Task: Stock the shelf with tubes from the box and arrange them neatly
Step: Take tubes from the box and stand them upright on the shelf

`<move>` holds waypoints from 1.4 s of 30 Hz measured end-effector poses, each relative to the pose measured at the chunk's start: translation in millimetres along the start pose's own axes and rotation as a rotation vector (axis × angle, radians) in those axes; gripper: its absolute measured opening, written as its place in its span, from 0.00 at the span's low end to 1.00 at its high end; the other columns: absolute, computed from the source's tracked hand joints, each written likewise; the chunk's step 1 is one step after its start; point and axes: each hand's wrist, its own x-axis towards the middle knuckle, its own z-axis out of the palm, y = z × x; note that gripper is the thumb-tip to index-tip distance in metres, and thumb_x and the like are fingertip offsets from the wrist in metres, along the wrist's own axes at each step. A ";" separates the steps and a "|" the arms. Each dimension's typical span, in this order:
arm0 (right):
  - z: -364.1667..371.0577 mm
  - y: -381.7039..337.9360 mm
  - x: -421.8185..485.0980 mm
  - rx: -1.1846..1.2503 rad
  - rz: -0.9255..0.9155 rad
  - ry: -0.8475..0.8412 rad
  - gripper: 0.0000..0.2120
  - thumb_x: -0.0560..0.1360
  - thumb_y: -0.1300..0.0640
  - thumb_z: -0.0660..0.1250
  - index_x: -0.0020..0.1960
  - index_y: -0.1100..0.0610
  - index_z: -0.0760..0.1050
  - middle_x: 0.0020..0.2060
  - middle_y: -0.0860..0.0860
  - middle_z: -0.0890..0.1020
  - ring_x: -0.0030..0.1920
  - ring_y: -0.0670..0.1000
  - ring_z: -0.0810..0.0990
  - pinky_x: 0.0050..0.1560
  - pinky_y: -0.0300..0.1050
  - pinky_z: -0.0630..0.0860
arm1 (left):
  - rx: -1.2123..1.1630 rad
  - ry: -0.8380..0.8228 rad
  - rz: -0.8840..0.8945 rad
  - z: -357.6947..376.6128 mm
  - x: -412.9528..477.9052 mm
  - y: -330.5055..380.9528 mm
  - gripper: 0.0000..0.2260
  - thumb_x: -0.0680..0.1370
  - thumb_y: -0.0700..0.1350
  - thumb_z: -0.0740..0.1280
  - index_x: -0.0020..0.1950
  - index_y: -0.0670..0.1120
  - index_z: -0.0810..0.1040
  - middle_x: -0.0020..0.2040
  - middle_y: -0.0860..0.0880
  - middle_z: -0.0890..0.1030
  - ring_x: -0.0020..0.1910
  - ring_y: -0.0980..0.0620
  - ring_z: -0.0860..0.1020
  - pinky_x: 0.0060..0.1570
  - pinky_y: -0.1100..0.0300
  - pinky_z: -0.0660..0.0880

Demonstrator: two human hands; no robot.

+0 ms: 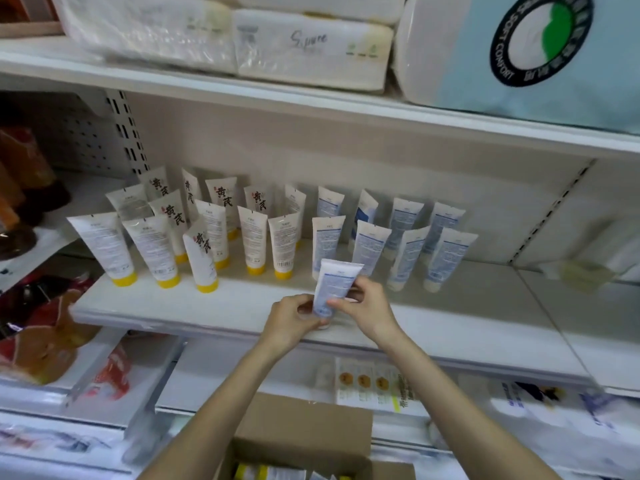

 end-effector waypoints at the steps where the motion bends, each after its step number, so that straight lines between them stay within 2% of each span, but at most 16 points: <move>1: 1.3 1.3 3.8 -0.051 -0.021 -0.024 0.16 0.66 0.69 0.74 0.50 0.56 0.76 0.44 0.49 0.82 0.40 0.37 0.80 0.45 0.30 0.75 | 0.021 -0.001 0.001 0.0 3.0 -2.4 0.13 0.67 0.45 0.77 0.50 0.48 0.83 0.43 0.54 0.83 0.43 0.60 0.79 0.42 0.76 0.70; 3: 3.6 3.5 10.7 -0.094 -0.035 -0.036 0.18 0.67 0.68 0.74 0.52 0.53 0.75 0.46 0.48 0.82 0.44 0.40 0.80 0.48 0.33 0.77 | 0.045 0.010 0.008 1.3 7.6 -6.6 0.13 0.67 0.46 0.76 0.51 0.48 0.82 0.46 0.52 0.84 0.44 0.59 0.79 0.43 0.74 0.71; 5: 5.3 4.0 16.7 -0.085 -0.029 -0.027 0.18 0.67 0.67 0.74 0.53 0.54 0.76 0.47 0.48 0.81 0.46 0.43 0.80 0.49 0.34 0.77 | 0.079 0.038 0.021 2.6 11.9 -9.1 0.14 0.68 0.47 0.75 0.52 0.48 0.82 0.47 0.52 0.84 0.46 0.57 0.79 0.46 0.68 0.72; 9: 5.7 3.0 27.1 -0.108 -0.032 -0.021 0.19 0.68 0.68 0.73 0.58 0.60 0.76 0.48 0.48 0.80 0.47 0.44 0.79 0.47 0.29 0.75 | 0.123 0.058 0.030 3.3 22.0 -9.3 0.13 0.69 0.49 0.74 0.53 0.48 0.82 0.47 0.51 0.84 0.47 0.54 0.80 0.47 0.62 0.73; 11: 5.2 3.7 30.9 -0.137 -0.038 -0.005 0.20 0.68 0.67 0.74 0.59 0.61 0.75 0.48 0.48 0.80 0.47 0.44 0.79 0.47 0.27 0.74 | 0.115 0.043 0.026 3.3 26.9 -8.7 0.13 0.70 0.49 0.74 0.53 0.48 0.82 0.47 0.50 0.84 0.47 0.54 0.80 0.49 0.60 0.75; 13: 4.7 4.9 33.8 -0.159 -0.042 0.013 0.20 0.68 0.66 0.74 0.59 0.60 0.75 0.48 0.47 0.80 0.48 0.45 0.79 0.49 0.31 0.75 | 0.101 0.034 0.015 3.6 30.8 -8.7 0.13 0.70 0.48 0.74 0.52 0.48 0.82 0.46 0.50 0.84 0.47 0.53 0.80 0.50 0.58 0.75; 15: 4.7 5.5 35.1 -0.169 -0.035 0.020 0.20 0.68 0.65 0.74 0.59 0.59 0.76 0.49 0.47 0.81 0.48 0.46 0.80 0.52 0.36 0.75 | 0.089 0.035 0.011 4.0 32.6 -8.5 0.12 0.70 0.48 0.74 0.52 0.48 0.82 0.46 0.50 0.84 0.46 0.53 0.80 0.49 0.59 0.74; 17: 5.1 6.0 35.3 -0.171 -0.026 0.022 0.19 0.68 0.65 0.73 0.59 0.59 0.75 0.49 0.48 0.81 0.49 0.46 0.80 0.52 0.37 0.75 | 0.087 0.038 0.018 4.5 33.5 -8.7 0.12 0.70 0.47 0.74 0.52 0.48 0.82 0.46 0.49 0.84 0.46 0.54 0.80 0.48 0.61 0.73; 23: 6.6 5.8 32.0 -0.165 -0.001 0.033 0.18 0.70 0.64 0.73 0.58 0.60 0.75 0.50 0.48 0.81 0.48 0.46 0.80 0.46 0.26 0.73 | 0.139 0.034 0.051 4.0 34.0 -11.6 0.15 0.70 0.47 0.74 0.55 0.46 0.81 0.50 0.49 0.84 0.50 0.52 0.80 0.52 0.59 0.74; 24: 6.1 6.8 30.1 -0.164 0.012 0.035 0.18 0.70 0.63 0.73 0.58 0.60 0.75 0.50 0.48 0.81 0.50 0.46 0.81 0.48 0.28 0.74 | 0.148 0.033 0.061 2.5 32.5 -11.6 0.16 0.70 0.47 0.74 0.56 0.46 0.81 0.51 0.49 0.83 0.51 0.51 0.80 0.52 0.60 0.73; 27: 2.4 12.9 17.0 -0.096 0.085 0.071 0.22 0.72 0.59 0.72 0.63 0.62 0.73 0.56 0.52 0.80 0.55 0.50 0.80 0.58 0.42 0.76 | 0.129 0.075 0.051 -7.7 21.8 -12.8 0.21 0.71 0.49 0.74 0.61 0.43 0.78 0.56 0.48 0.81 0.54 0.51 0.78 0.52 0.67 0.69; 29: -1.8 15.3 -0.4 -0.107 0.134 0.116 0.24 0.73 0.56 0.71 0.66 0.62 0.71 0.58 0.52 0.78 0.57 0.49 0.78 0.60 0.43 0.74 | 0.106 0.132 0.030 -18.4 9.2 -14.8 0.22 0.71 0.51 0.73 0.61 0.42 0.78 0.56 0.48 0.81 0.53 0.51 0.78 0.51 0.66 0.69; 31: -3.4 16.4 -22.4 -0.107 0.160 0.171 0.23 0.73 0.55 0.70 0.66 0.59 0.72 0.55 0.50 0.79 0.54 0.47 0.78 0.60 0.44 0.74 | 0.046 0.182 0.027 -28.9 -8.3 -16.9 0.19 0.72 0.51 0.72 0.60 0.44 0.78 0.55 0.50 0.81 0.52 0.53 0.78 0.52 0.66 0.70; 36: 11.7 16.3 -78.3 0.000 0.126 0.154 0.16 0.74 0.59 0.69 0.61 0.56 0.75 0.54 0.49 0.80 0.53 0.44 0.80 0.55 0.36 0.75 | -0.089 0.236 0.076 -43.0 -64.9 -26.7 0.12 0.74 0.48 0.70 0.57 0.47 0.80 0.50 0.53 0.82 0.48 0.58 0.80 0.48 0.71 0.73; 40: 37.9 29.4 -111.7 -0.007 0.121 0.069 0.13 0.74 0.60 0.69 0.57 0.51 0.76 0.53 0.44 0.81 0.51 0.41 0.80 0.54 0.36 0.75 | -0.110 0.169 0.057 -38.0 -107.2 -52.5 0.10 0.74 0.47 0.70 0.55 0.48 0.80 0.49 0.54 0.83 0.47 0.60 0.80 0.52 0.63 0.76; 42: 52.8 41.3 -125.5 -0.006 0.159 0.045 0.13 0.74 0.62 0.69 0.58 0.55 0.76 0.52 0.46 0.80 0.49 0.42 0.80 0.52 0.31 0.74 | -0.067 0.103 0.017 -33.9 -124.7 -69.9 0.12 0.74 0.48 0.70 0.57 0.49 0.80 0.51 0.54 0.82 0.49 0.60 0.80 0.54 0.63 0.75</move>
